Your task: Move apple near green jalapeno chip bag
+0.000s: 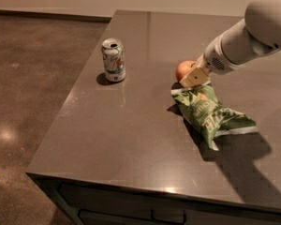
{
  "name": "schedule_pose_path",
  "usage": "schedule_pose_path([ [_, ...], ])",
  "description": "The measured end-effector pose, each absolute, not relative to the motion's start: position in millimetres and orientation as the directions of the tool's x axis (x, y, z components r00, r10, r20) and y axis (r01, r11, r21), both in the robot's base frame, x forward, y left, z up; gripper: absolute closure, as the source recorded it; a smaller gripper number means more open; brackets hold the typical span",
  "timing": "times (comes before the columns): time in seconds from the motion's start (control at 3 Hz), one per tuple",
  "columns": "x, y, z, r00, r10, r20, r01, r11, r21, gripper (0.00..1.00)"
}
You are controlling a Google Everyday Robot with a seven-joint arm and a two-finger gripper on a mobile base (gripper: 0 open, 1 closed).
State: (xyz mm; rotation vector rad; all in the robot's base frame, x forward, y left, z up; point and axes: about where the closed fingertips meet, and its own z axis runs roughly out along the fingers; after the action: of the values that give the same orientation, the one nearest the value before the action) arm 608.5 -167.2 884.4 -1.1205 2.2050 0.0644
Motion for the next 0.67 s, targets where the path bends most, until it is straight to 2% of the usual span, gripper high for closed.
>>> schedule_pose_path([
  [0.67, 603.4, -157.8, 876.1, -0.384, -0.724, -0.574, -0.762, 0.599, -0.246, 0.12],
])
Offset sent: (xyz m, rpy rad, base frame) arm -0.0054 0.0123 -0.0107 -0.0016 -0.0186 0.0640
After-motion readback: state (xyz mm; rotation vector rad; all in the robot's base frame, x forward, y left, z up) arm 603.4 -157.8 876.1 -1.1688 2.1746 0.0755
